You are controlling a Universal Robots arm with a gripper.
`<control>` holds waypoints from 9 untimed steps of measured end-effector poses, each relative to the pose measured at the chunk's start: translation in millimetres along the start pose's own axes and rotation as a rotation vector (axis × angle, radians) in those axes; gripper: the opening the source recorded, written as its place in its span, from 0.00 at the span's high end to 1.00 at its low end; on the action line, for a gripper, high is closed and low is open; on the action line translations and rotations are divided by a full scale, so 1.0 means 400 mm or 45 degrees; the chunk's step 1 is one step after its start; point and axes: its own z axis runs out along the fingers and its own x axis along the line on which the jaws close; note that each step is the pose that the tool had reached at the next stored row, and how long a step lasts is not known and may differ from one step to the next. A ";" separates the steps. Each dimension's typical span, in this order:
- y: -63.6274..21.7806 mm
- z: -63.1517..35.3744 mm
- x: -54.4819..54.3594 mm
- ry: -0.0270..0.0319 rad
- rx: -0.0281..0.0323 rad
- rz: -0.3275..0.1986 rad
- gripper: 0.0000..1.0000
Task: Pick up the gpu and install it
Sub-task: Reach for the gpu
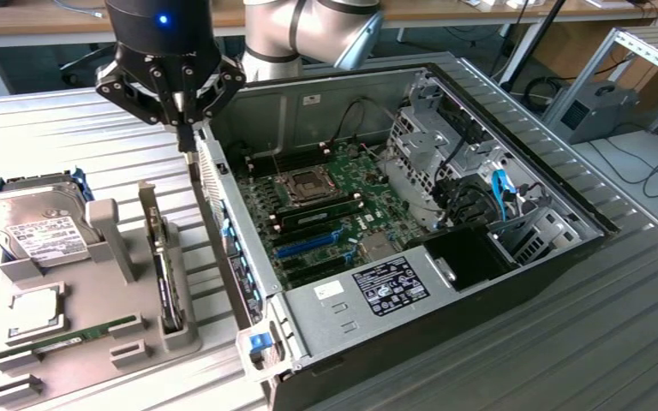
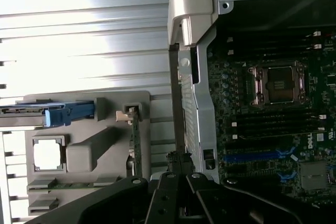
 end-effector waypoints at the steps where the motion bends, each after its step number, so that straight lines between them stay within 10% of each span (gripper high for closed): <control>1: 0.000 0.001 0.006 -0.0001 0.0000 0.000 0.89; 9: -0.038 0.003 0.026 0.0000 0.0000 0.000 0.89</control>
